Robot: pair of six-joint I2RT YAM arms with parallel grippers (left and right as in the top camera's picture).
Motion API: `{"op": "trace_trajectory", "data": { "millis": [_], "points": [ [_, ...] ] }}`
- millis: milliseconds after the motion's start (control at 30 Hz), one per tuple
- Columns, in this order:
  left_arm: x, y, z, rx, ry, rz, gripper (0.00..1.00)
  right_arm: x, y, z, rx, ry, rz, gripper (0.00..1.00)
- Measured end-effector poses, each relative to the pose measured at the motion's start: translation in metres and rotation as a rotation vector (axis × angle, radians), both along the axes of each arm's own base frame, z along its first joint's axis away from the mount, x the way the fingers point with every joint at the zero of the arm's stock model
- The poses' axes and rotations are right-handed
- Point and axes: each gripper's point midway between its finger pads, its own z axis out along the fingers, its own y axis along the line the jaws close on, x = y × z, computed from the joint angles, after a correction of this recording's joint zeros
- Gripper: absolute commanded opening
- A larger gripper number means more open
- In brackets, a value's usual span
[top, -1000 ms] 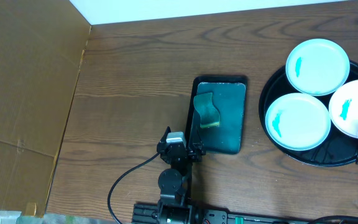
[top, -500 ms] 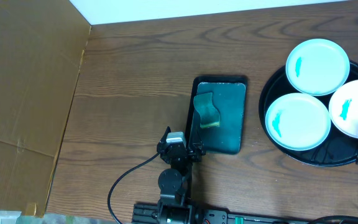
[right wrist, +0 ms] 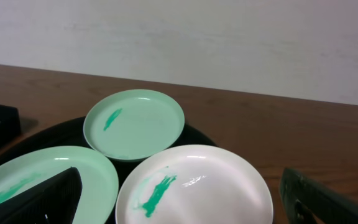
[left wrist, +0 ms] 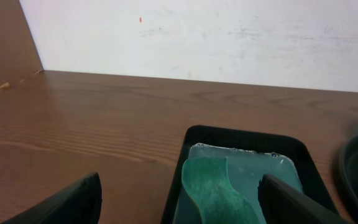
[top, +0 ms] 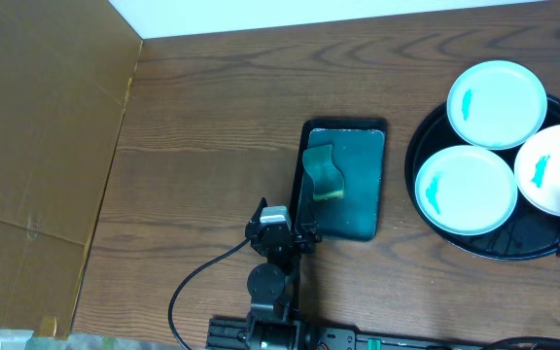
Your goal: Clean dirty plates on tray and stack at the side
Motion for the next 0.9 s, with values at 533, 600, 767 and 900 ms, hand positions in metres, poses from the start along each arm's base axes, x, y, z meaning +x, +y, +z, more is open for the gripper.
{"op": "trace_trajectory", "data": {
  "millis": [533, 600, 767, 900],
  "points": [
    [0.0, 0.0, 0.0005, 0.0, -0.002, 0.0, 0.81, 0.0, 0.0, 0.0, 0.0, 0.0, 0.0, 0.99],
    [0.0003, 0.0001, 0.0015, 0.0, -0.008, 0.0, 0.81, 0.0, -0.0001, 0.0, 0.0, 0.0, 0.0, 0.99],
    [0.002, 0.0001, 0.0057, -0.002, -0.041, 0.001, 0.81, 0.0, -0.0001, 0.0, 0.0, 0.0, 0.0, 0.99],
    [0.0018, 0.0001, 0.0036, -0.001, -0.032, 0.001, 0.81, 0.0, -0.0001, -0.0002, 0.0, 0.0, 0.0, 0.99]
  ]
}}
